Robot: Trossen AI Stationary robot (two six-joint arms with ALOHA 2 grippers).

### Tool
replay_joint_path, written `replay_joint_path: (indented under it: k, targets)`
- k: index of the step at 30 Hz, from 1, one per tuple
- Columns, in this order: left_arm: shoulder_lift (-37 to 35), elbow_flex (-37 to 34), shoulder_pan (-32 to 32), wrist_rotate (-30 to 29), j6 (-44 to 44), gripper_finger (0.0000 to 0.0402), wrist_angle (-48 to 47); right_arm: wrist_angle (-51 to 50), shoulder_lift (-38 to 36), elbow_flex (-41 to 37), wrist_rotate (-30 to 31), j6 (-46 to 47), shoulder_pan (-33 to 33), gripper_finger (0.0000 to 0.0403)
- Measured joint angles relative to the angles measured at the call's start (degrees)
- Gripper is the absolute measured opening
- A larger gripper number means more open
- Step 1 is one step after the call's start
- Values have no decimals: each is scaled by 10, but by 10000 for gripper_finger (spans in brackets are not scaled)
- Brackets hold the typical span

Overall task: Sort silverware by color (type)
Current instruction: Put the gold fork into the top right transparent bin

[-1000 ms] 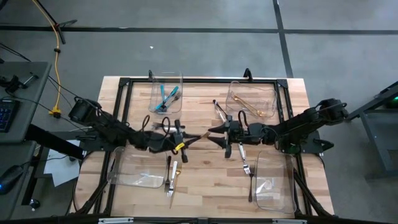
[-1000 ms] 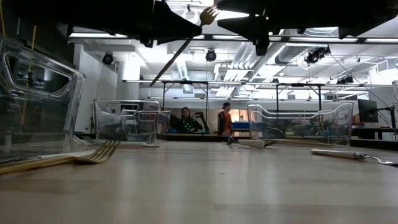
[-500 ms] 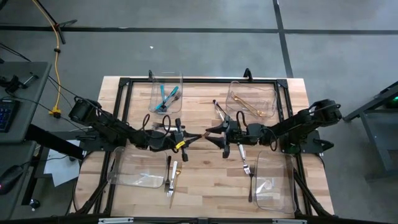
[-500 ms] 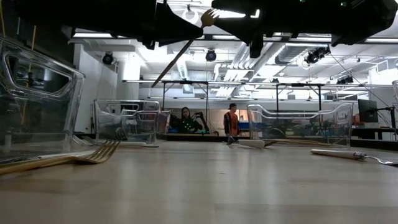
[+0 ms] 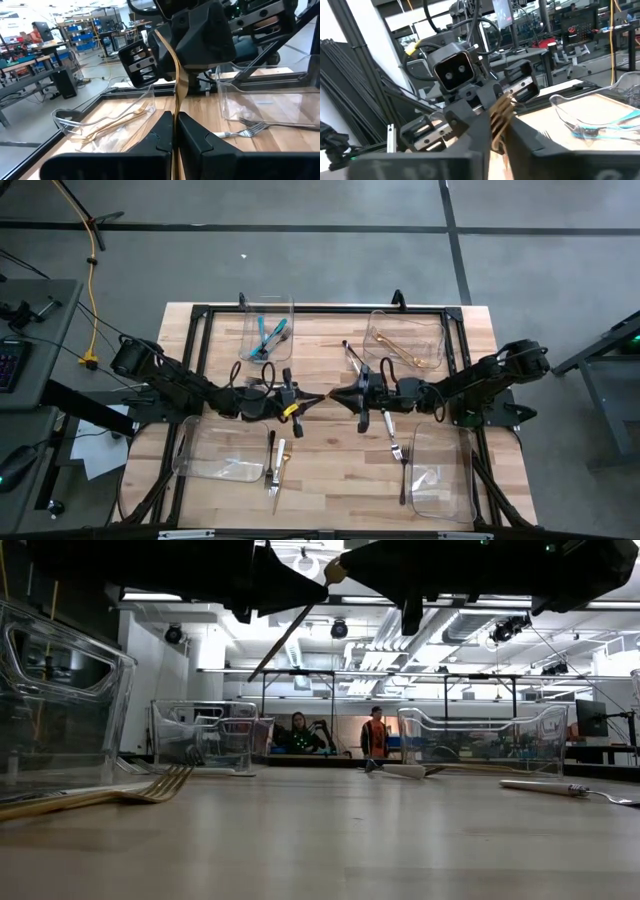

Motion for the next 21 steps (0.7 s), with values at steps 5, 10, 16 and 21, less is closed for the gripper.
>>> replay_joint_path:
  k: [5,10,16,21]
  targets:
    - [0,1,0,14,3,5,-3,1,0,0,-6,-2,0,14]
    - [0,1,1,27,3,14,-13,-2,0,0,-8,-3,1,5]
    - [-21,1,-5,-8,4,62,-71,-17,-9,0,1,-19,1,3]
    - [-92,0,-5,-24,-32,105,-216,-86,-45,0,43,-40,1,2]
